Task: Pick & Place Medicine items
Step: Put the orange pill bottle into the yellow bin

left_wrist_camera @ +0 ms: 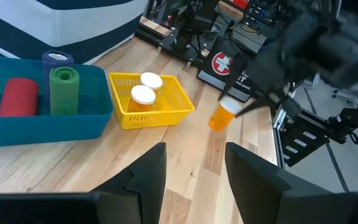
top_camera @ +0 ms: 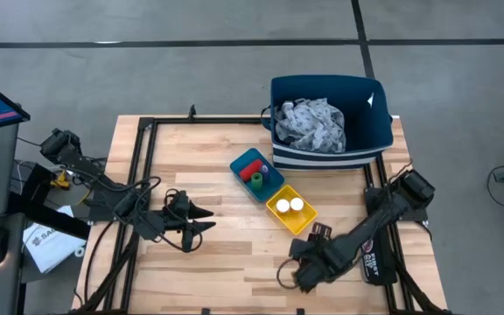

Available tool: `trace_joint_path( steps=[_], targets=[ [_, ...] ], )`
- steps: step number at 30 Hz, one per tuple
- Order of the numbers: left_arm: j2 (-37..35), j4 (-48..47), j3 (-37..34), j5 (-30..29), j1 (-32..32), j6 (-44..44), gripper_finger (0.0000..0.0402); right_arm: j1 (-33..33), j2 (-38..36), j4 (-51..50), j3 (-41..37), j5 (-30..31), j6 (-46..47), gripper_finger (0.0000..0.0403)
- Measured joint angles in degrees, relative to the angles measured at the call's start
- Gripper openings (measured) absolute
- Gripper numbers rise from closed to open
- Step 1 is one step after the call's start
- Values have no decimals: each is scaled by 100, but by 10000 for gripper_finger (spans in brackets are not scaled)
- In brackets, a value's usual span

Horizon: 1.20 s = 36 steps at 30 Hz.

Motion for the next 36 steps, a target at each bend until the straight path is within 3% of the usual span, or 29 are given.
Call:
trace_joint_path(
  steps=[11, 21, 36],
  targets=[
    [2, -17, 0, 0, 0, 2, 157, -874, -900, -129, 2, 558, -723, 214],
    [1, -32, 2, -1, 0, 2, 157, -1539, -809, -100, -13, 565, -1719, 214],
    [0, -82, 2, -2, 0, -31, 157, -1493, -1462, 737, -1339, 378, -1108, 214]
  ],
)
